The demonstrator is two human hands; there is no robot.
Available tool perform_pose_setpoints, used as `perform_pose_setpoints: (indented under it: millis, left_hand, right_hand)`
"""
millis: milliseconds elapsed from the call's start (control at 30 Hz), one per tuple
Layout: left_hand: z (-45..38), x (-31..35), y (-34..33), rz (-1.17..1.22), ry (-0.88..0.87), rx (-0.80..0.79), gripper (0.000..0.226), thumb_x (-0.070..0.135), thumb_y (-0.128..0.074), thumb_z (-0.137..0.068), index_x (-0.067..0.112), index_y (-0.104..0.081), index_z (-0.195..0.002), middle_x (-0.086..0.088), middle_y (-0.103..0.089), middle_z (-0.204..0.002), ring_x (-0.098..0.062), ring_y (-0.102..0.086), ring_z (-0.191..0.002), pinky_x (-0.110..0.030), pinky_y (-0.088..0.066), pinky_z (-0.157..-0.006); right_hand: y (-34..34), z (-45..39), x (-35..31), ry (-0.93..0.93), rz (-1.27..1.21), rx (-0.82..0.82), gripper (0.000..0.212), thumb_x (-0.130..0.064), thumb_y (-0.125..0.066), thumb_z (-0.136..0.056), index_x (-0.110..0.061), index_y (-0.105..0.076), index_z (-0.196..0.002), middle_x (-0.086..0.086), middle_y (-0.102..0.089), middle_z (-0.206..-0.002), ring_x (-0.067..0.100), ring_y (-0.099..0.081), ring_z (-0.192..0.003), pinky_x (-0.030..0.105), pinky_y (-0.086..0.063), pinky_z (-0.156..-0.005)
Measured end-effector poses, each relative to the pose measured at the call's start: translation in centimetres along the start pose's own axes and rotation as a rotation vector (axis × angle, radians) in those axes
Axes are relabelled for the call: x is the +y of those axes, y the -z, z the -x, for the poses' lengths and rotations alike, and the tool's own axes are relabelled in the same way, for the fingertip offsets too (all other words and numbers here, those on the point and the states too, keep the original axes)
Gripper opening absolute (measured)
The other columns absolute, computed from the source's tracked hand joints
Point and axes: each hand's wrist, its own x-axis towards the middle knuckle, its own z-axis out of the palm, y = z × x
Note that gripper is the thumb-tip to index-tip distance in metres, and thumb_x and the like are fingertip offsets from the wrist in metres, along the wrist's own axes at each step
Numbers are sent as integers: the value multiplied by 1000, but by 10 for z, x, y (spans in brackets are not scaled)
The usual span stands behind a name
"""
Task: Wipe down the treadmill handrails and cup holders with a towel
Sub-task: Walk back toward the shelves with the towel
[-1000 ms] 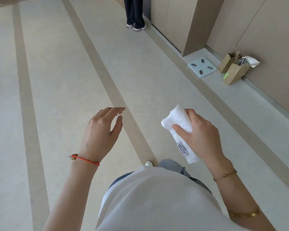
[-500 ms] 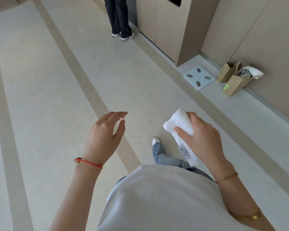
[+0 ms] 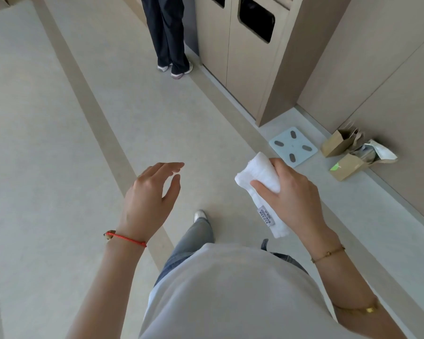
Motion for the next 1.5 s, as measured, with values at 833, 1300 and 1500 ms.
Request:
perform_pose_setpoints:
  millis: [833, 1300, 1500]
  left_hand:
    - [-557, -153, -66, 14, -229, -147, 25, 9, -59, -97, 14, -69, -119, 3, -70, -109, -17, -68, -99, -37, -55, -86]
    - [-829, -161, -163, 32, -308, -190, 27, 11, -59, -97, 14, -68, -122, 1, -70, -110, -17, -67, -98, -31, -55, -84]
    - [-945, -150, -205, 69, -367, -234, 26, 14, -56, -99, 14, -67, -123, 0, -70, -112, -17, -66, -101, -37, -58, -85]
  right_hand:
    - [-49, -507, -41, -192, 22, 103, 46, -56, -58, -88, -19, -52, -114, -9, -54, -83, 12, -53, -69, 25, -37, -55]
    - [-40, -766, 22, -285, -14, 165, 40, -50, -62, -87, -20, -53, -114, -10, -53, -81, 16, -51, -68, 27, -34, -55]
    - [-19, -870, 56, -364, 40, 253, 41, -48, -62, -88, -15, -54, -110, -4, -52, -77, 20, -49, -65, 28, -30, -57]
